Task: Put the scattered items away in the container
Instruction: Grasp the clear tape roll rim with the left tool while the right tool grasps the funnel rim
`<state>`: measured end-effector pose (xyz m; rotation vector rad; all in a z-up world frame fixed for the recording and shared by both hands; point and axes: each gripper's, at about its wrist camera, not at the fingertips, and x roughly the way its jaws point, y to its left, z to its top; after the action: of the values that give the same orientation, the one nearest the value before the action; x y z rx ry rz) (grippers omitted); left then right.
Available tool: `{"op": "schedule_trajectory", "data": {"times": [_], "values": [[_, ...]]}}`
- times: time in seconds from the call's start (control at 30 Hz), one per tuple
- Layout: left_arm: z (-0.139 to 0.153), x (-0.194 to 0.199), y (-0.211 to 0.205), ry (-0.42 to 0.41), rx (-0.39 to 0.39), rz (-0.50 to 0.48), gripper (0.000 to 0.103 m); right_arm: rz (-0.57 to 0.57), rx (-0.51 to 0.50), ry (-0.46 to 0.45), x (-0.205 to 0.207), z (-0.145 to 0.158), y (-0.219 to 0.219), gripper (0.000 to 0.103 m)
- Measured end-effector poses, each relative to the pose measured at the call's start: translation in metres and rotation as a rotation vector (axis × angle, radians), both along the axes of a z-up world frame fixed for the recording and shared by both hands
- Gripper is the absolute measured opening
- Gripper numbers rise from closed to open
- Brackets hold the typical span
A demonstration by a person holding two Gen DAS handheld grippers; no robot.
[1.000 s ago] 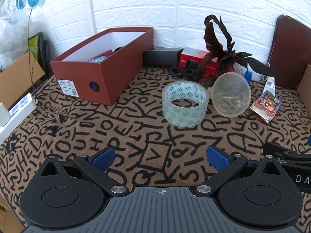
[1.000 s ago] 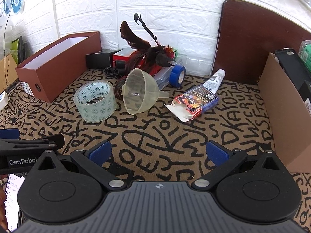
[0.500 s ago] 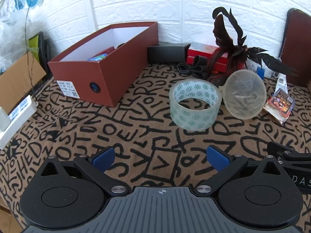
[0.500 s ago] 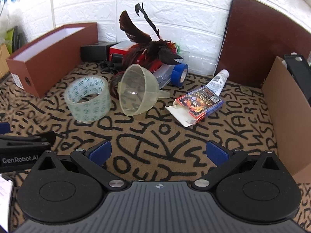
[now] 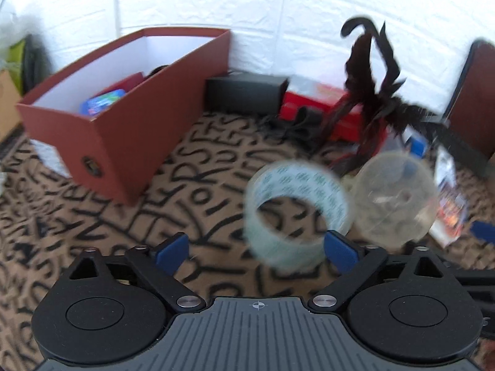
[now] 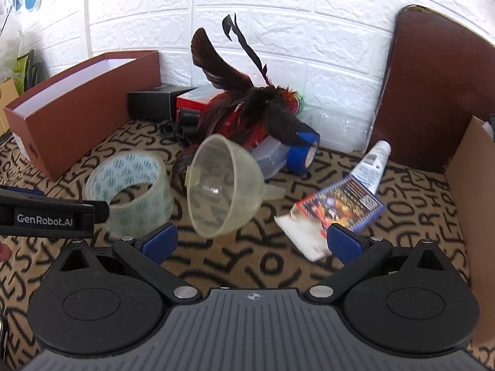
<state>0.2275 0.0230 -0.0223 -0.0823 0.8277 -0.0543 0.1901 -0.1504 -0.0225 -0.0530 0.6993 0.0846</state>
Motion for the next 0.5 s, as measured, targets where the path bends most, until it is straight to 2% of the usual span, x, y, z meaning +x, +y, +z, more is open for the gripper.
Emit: {"op": "schedule_trajectory", "data": {"times": [0.17,0.23,0.3,0.37,0.43,0.5], "values": [[0.004,0.007,0.004,-0.003,-0.060,-0.018,0.091,0.007,0.008,-0.001,0.016,-0.004,0.000,0.094],[0.001,0.015,0.005,0.021,-0.056,-0.015,0.088,0.007,0.016,-0.001,0.020,-0.006,-0.001,0.089],[-0.003,0.022,0.008,0.060,-0.074,-0.013,0.077,0.007,0.024,0.014,0.025,-0.009,-0.001,0.084],[-0.006,0.027,0.011,0.077,-0.117,-0.013,0.075,0.015,0.030,0.026,0.028,-0.012,0.000,0.079],[-0.009,0.033,0.010,0.084,-0.117,-0.017,0.071,0.021,0.031,0.031,0.030,-0.014,0.000,0.077],[-0.014,0.041,0.007,0.109,-0.096,-0.027,0.055,0.022,0.028,0.034,0.032,-0.015,0.002,0.069]]}}
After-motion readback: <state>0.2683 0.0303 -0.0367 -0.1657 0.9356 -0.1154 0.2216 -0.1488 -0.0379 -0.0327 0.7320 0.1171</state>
